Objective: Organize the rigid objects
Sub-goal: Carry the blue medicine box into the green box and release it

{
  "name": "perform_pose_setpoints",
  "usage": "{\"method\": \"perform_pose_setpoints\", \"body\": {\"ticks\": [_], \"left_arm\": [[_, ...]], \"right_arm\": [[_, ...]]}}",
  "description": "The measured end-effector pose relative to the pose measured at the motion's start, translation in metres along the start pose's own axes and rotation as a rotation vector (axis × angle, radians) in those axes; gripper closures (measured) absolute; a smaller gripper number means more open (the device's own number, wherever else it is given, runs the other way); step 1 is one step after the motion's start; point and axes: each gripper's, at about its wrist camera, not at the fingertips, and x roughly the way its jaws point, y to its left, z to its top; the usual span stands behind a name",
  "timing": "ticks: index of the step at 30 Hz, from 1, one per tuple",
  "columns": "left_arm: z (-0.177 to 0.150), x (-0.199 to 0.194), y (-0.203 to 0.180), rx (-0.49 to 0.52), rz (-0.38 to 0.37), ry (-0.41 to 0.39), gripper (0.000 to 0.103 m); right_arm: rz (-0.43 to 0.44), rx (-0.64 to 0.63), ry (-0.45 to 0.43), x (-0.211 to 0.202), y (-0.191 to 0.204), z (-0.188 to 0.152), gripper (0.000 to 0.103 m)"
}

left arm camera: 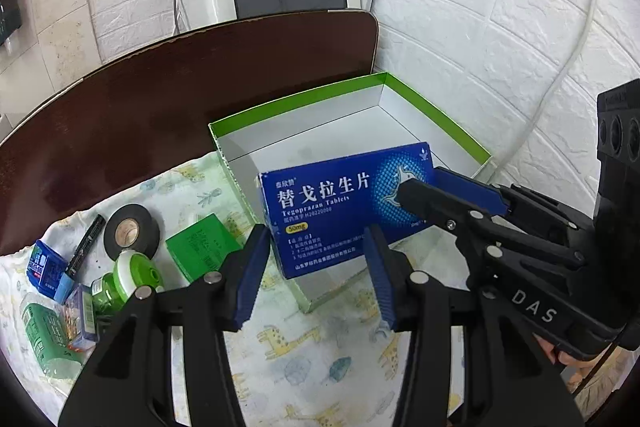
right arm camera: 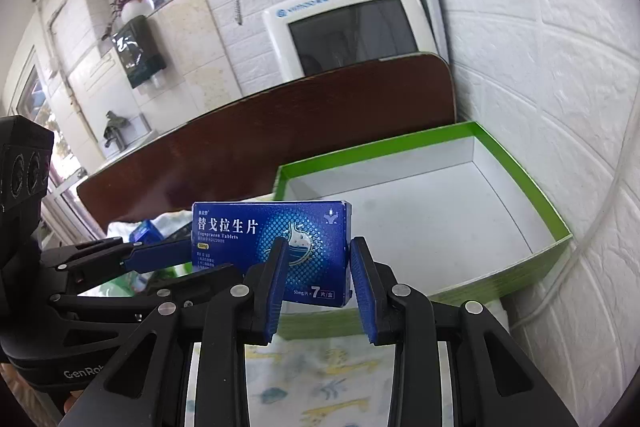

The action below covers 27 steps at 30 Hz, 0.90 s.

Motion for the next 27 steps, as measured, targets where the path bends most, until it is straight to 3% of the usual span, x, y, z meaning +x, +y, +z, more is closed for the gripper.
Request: {"method": "perform_pose_setpoints", "body": {"ticks": [13,27], "left_arm": [[0.0,0.044,-0.016,-0.027,-0.038,0.107,0.057],[-0.013,0.038,-0.011,-0.029,-0.019,0.115,0.055]], "right_arm": [[-0.029,0.05,0.071,0.027,-0.045,-0.004,0.069],[-0.029,0.037,0.115,0.038,-0.038,-0.015,0.069]]}}
